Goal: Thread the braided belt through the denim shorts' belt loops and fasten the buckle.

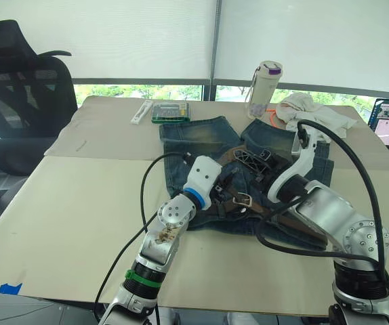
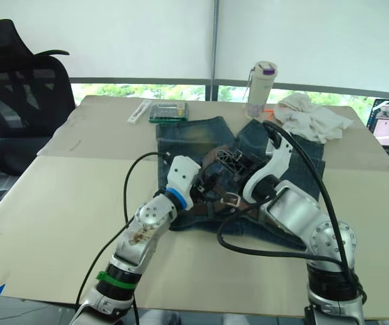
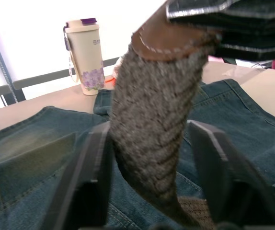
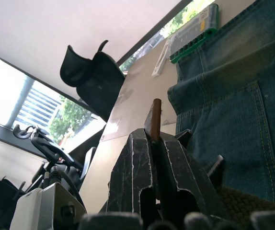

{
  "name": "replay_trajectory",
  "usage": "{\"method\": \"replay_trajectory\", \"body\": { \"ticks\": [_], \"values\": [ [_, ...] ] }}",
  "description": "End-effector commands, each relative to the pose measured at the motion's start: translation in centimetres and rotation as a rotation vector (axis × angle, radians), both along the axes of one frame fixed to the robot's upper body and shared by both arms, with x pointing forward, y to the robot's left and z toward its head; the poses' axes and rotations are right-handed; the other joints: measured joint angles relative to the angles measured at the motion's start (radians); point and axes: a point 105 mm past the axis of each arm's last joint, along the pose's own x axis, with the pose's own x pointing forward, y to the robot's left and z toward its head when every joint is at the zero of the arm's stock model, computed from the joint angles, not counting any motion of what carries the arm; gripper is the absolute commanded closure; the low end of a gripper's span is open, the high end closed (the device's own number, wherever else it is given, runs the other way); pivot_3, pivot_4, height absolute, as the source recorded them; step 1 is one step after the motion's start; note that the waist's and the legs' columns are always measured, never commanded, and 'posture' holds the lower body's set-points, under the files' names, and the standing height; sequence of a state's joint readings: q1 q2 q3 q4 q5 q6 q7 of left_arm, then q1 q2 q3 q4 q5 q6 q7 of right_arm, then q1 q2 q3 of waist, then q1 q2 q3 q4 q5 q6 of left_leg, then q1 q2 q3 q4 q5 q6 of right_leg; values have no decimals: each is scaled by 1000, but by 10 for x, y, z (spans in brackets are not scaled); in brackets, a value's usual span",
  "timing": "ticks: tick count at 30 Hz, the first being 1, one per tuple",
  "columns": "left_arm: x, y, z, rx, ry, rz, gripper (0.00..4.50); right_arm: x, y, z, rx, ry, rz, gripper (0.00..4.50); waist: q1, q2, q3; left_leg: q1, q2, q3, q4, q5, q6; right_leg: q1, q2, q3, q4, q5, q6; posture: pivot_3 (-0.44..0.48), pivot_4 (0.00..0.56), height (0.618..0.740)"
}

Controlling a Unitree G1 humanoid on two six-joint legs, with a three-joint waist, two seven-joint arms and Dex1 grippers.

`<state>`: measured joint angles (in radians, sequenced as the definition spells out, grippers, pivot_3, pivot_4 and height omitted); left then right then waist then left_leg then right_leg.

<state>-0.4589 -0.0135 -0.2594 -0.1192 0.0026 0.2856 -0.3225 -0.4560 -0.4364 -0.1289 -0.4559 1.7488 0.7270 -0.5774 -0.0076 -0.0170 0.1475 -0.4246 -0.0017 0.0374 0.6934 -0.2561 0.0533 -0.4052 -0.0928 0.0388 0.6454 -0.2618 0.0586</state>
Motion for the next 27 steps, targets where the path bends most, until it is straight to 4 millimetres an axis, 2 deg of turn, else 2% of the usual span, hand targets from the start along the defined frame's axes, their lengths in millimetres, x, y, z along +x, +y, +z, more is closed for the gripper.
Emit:
{"method": "replay_trajectory", "body": {
  "ticks": [1, 3, 5, 7, 10, 12, 14, 17, 20, 25, 27],
  "values": [
    [-13, -8, 20, -44, -65, -48, 3845, 0, -2, 11, 16, -37, -16, 4500, 0, 0, 0, 0, 0, 0, 0, 0, 0, 0, 0, 0, 0, 0, 0, 0, 150, 740],
    [-13, -7, 18, -47, -51, -43, 4485, 1, -1, 10, 11, -37, -17, 4500, 0, 0, 0, 0, 0, 0, 0, 0, 0, 0, 0, 0, 0, 0, 0, 0, 150, 740],
    [-11, -5, 17, -58, -36, -33, 4485, 0, 0, 10, -6, -47, -10, 4500, 0, 0, 0, 0, 0, 0, 0, 0, 0, 0, 0, 0, 0, 0, 0, 0, 150, 740],
    [-8, -3, 16, -91, 5, -21, 4485, 4, -9, 10, -88, -96, -75, 4500, 1, 0, 0, 0, 0, 0, 0, 0, 0, 0, 0, 0, 0, 0, 0, 0, 150, 740],
    [2, 5, 9, -261, 186, -4, 4500, 10, -22, 17, -172, -202, -146, 3383, 4, 0, 0, 0, 0, 0, 0, 0, 0, 0, 0, 0, -3, 0, 0, 0, 150, 740],
    [8, 12, 2, -398, 335, -9, 4500, 12, -27, 11, -331, -269, -166, 2688, 7, 0, 0, -1, -1, 0, 1, 0, 0, 0, -1, 0, -4, 0, 0, 0, 150, 740],
    [12, 14, -8, -502, 484, -39, 4500, 13, -30, 5, -411, -320, -181, 2016, 6, 0, 0, 0, 0, 0, 1, 0, 0, 0, 0, 0, -4, 0, 0, 0, 150, 740],
    [14, 16, -17, -644, 657, -123, 4500, 9, -24, -19, -531, -370, -110, 986, 0, 0, 0, 1, 1, 0, 0, 0, 0, 0, 2, 0, -3, 0, 0, 0, 150, 740],
    [15, 21, -20, -762, 766, -168, 4500, 2, -21, -45, -533, -357, -61, 40, -2, 0, 0, 0, 0, 0, 0, 0, 0, 0, 2, 0, -4, 0, 0, 0, 150, 740],
    [13, 16, -28, -693, 802, -199, 4500, -8, -12, -75, -673, -401, 60, 40, 4, -1, 0, 0, -2, 0, 2, 0, 0, 1, 0, 0, -4, 0, 1, 0, 150, 740],
    [17, 17, -27, -662, 761, -165, 4500, -6, -15, -87, -685, -378, 57, 40, 6, -1, 0, 1, -2, 0, 2, 0, 0, 1, 0, 0, -4, 0, 1, 0, 150, 740]
  ]
}}
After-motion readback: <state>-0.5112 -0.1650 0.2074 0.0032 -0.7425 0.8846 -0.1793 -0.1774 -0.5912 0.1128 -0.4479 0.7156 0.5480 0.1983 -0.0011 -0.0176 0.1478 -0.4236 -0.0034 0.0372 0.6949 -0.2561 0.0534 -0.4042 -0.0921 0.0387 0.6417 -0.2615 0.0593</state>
